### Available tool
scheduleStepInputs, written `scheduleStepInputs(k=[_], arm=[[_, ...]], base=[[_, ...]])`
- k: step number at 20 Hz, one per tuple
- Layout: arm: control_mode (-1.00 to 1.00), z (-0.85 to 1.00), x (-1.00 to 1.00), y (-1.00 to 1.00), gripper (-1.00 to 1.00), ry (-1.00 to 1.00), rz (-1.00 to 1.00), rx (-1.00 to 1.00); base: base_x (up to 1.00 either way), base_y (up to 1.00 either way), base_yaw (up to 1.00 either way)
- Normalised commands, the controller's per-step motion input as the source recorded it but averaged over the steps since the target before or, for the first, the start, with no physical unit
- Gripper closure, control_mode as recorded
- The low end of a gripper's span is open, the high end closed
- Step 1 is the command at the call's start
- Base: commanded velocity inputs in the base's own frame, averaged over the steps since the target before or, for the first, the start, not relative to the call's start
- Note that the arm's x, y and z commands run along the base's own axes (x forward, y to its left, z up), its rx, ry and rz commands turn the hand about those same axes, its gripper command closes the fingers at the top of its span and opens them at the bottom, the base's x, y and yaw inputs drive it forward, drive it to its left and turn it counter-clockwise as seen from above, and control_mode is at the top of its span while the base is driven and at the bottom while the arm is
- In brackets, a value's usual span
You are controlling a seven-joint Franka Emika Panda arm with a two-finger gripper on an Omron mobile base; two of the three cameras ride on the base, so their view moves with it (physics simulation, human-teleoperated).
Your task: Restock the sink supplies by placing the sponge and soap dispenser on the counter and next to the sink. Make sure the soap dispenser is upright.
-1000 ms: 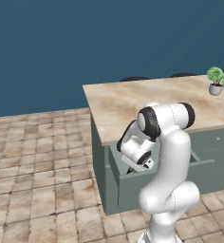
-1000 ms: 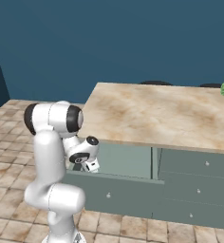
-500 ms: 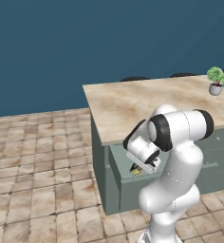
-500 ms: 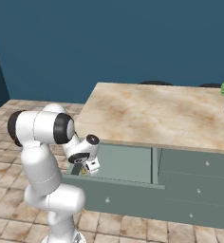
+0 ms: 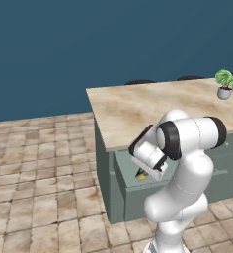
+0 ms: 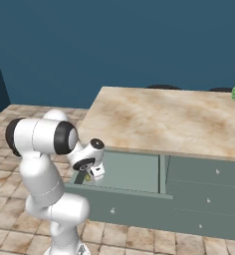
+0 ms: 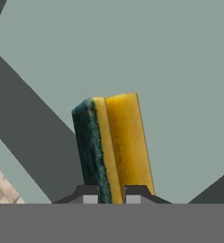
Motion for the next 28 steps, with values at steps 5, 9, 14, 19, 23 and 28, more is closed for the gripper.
scheduleStepInputs(k=[5,9,14,19,23,28], arm=[[-1.00,0.00,0.02,-0.07,1.00,0.00,-0.04,0.00],[-1.00,0.06,0.00,-0.28,1.00,0.00,-0.01,0.01],[-1.00,0.70,-0.01,-0.37,1.00,-0.01,-0.04,0.01],[-1.00,0.98,0.00,-0.22,1.00,-0.04,-0.06,0.00],[-1.00,1.00,0.00,-0.29,1.00,0.00,-0.05,0.00],[-1.00,0.96,-0.07,-0.41,1.00,-0.02,-0.05,0.00]], base=[[0.00,0.00,0.00],[0.00,0.00,0.00],[0.00,0.00,0.00],[0.00,0.00,0.00],[0.00,0.00,0.00],[0.00,0.00,0.00]])
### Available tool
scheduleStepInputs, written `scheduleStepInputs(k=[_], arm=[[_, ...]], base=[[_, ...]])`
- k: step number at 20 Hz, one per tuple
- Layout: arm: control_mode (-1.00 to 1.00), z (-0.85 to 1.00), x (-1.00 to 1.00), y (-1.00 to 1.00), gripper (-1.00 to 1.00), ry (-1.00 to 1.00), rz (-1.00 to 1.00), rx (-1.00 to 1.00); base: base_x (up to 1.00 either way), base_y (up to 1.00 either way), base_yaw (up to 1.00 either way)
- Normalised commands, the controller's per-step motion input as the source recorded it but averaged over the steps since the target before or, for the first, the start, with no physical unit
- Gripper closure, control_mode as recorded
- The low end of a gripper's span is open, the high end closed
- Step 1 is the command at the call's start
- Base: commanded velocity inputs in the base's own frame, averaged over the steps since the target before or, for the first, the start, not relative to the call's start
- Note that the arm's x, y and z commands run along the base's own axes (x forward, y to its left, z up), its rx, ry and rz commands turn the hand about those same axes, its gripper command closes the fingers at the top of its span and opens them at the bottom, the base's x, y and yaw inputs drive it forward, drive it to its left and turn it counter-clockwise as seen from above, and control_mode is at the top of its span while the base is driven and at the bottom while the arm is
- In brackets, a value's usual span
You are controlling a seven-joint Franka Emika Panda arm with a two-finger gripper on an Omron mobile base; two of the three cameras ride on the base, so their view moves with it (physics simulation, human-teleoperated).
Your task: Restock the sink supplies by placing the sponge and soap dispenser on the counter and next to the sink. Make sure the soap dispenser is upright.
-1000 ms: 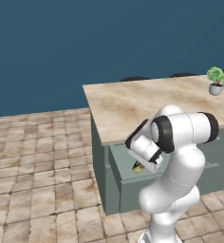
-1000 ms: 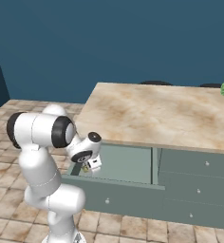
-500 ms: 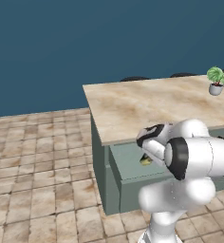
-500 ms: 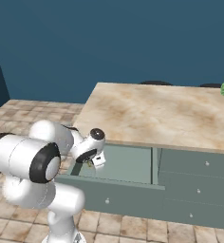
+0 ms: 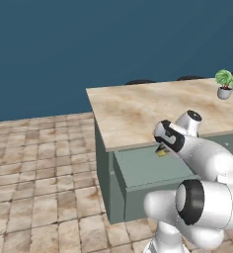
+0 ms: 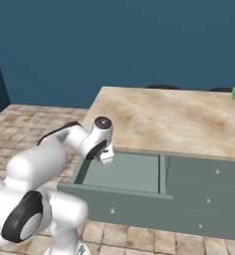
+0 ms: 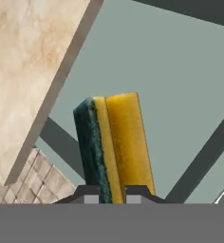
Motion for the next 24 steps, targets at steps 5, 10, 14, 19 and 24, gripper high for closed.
scheduleStepInputs(k=[5,10,14,19,24], arm=[[-1.00,0.85,-0.28,-0.35,1.00,-0.13,-0.06,0.00],[-1.00,0.74,-0.24,-0.22,1.00,-0.13,-0.06,0.00],[-1.00,0.54,-0.12,-0.20,1.00,-0.07,-0.06,0.00],[-1.00,0.25,-0.07,-0.33,1.00,0.00,-0.11,0.00],[1.00,0.15,-0.15,-0.35,1.00,-0.01,-0.17,0.01]], base=[[0.00,0.00,0.00],[0.00,0.00,0.00],[0.00,0.00,0.00],[0.00,0.00,0.00],[-0.05,-0.09,-0.06]])
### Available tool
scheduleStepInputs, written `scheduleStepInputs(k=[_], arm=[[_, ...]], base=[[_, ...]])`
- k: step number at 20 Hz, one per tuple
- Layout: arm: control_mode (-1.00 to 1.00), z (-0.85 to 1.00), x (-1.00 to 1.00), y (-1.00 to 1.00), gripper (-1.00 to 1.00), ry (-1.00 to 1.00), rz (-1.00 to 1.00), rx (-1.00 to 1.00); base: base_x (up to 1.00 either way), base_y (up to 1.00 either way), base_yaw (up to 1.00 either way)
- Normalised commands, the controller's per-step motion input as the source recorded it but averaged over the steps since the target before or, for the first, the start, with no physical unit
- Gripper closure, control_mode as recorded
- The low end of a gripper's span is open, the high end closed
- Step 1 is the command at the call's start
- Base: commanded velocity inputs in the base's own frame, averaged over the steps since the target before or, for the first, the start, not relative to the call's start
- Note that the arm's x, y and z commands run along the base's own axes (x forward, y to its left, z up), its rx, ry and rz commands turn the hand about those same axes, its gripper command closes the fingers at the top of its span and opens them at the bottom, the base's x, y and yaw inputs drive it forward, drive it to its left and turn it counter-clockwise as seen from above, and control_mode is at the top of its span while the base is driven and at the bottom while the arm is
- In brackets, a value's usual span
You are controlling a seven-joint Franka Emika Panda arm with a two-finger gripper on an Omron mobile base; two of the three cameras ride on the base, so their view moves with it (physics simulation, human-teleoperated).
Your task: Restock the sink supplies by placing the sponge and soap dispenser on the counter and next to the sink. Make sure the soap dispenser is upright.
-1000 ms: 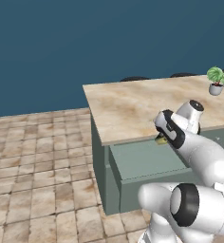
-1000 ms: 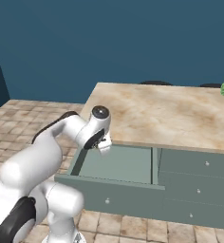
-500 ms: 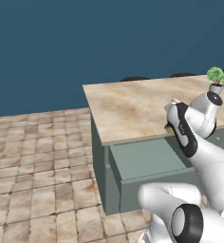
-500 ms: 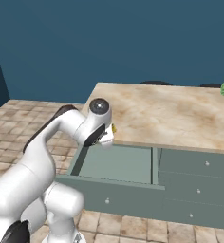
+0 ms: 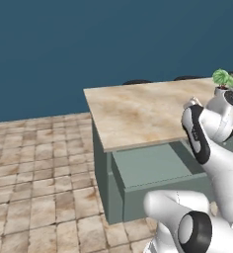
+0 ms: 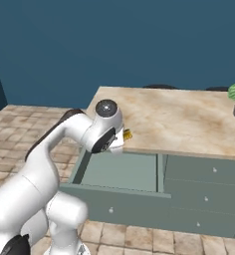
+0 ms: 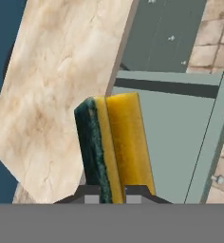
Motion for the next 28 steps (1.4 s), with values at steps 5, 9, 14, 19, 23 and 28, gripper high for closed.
scheduleStepInputs(k=[5,9,14,19,23,28], arm=[[1.00,0.00,0.00,0.00,1.00,0.00,0.00,0.00],[1.00,0.00,0.00,0.00,1.00,0.00,0.00,0.00],[1.00,0.00,0.00,0.00,1.00,0.00,0.00,0.00],[1.00,0.00,0.00,0.00,1.00,0.00,0.00,0.00],[1.00,0.00,0.00,0.00,1.00,0.00,0.00,0.00],[1.00,0.00,0.00,0.00,1.00,0.00,0.00,0.00]], base=[[-0.19,-0.51,-0.36],[-0.06,-0.60,-0.41],[0.00,-0.68,-0.48],[0.00,-0.73,-0.53],[0.00,-0.69,-0.55],[0.24,-0.48,-0.54]])
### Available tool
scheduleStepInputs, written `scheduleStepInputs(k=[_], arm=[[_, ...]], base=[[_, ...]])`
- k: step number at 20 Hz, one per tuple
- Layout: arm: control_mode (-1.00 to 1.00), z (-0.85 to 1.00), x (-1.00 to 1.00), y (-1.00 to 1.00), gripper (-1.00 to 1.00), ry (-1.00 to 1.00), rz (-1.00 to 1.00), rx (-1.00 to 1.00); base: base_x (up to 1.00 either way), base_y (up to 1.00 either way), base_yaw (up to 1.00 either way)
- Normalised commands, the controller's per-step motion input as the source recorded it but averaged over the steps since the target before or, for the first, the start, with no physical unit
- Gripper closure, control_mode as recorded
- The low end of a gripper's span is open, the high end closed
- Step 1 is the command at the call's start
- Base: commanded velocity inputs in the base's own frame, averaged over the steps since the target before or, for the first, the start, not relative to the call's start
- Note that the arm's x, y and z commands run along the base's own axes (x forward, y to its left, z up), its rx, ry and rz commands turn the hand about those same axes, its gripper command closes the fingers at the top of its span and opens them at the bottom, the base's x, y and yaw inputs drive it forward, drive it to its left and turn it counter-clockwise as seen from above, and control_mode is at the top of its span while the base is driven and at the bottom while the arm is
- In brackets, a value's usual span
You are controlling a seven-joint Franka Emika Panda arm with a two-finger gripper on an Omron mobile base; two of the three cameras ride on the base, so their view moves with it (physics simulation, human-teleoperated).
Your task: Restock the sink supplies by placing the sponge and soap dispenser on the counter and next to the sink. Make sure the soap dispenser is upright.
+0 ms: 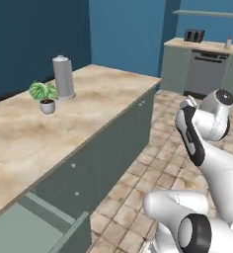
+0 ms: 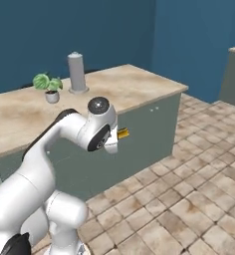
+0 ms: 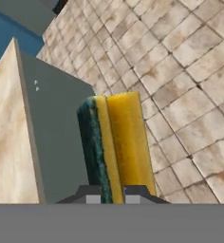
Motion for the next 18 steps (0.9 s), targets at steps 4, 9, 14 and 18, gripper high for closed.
scheduleStepInputs(k=[4,9,14,18], arm=[[1.00,0.00,0.00,0.00,1.00,0.00,0.00,0.00],[1.00,0.00,0.00,0.00,1.00,0.00,0.00,0.00],[1.00,0.00,0.00,0.00,1.00,0.00,0.00,0.00],[1.00,0.00,0.00,0.00,1.00,0.00,0.00,0.00]], base=[[0.59,-0.32,-0.49],[0.76,-0.27,-0.46],[0.84,-0.31,-0.43],[0.91,-0.14,-0.39]])
